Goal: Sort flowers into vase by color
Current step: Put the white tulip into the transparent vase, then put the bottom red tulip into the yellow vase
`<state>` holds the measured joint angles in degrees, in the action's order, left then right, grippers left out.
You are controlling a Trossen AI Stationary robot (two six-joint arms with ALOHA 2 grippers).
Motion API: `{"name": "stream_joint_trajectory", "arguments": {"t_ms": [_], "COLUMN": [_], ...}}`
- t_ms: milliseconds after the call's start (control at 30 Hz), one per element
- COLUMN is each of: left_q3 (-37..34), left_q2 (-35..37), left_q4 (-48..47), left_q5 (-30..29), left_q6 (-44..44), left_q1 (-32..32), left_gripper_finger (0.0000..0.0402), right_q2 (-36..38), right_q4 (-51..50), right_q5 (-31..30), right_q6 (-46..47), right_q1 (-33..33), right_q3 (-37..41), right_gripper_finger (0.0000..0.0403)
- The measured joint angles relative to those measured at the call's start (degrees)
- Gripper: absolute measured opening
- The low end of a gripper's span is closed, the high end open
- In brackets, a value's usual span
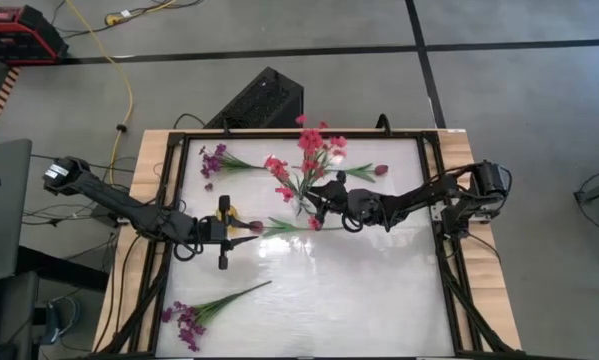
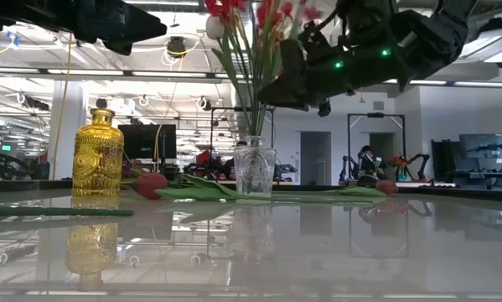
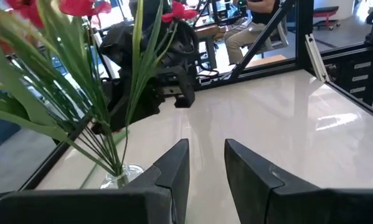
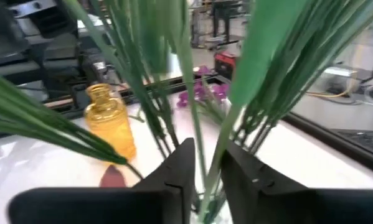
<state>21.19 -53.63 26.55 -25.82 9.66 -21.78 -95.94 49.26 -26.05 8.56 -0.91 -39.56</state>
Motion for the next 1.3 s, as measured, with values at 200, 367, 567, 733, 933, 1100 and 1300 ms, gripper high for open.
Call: {"name": "stream_joint_trajectory", "arguments": {"t_ms": [200, 367, 567, 733, 933, 1100, 1300], "left_q3": [0.0, 0.0, 0.0, 0.0, 0.0, 0.0, 0.0], "left_q2": [0.0, 0.0, 0.0, 0.0, 0.0, 0.0, 0.0], "left_q4": [-0.1, -0.4, -1.5, -1.9, -2.3, -2.3, -2.5], "left_q5": [0.0, 0.1, 0.5, 0.5, 0.5, 0.5, 0.5], "left_q6": [0.0, -0.3, -0.7, -1.6, -2.0, -2.2, -2.2], "left_q1": [0.0, 0.0, 0.0, 0.0, 0.0, 0.0, 0.0], "left_gripper_finger": [0.0091, 0.0091, 0.0091, 0.0091, 0.0091, 0.0091, 0.0091], "right_q2": [0.6, 2.9, 8.9, 14.3, 19.0, 20.2, 16.7], "right_q4": [-8.4, -22.0, -35.9, -46.6, -53.4, -59.6, -63.6], "right_q5": [0.8, 0.7, 0.7, 0.7, 0.8, 5.8, 8.1], "right_q6": [0.0, 0.0, 0.1, 2.0, 2.1, 2.9, 7.9], "right_q1": [-0.1, -0.6, -1.2, -1.9, -3.5, -5.2, -8.1], "right_q3": [-3.2, -6.9, -9.4, -9.6, -9.7, -9.6, -9.6], "right_gripper_finger": [0.0168, 0.0200, 0.0207, 0.0203, 0.0199, 0.0198, 0.0199]}}
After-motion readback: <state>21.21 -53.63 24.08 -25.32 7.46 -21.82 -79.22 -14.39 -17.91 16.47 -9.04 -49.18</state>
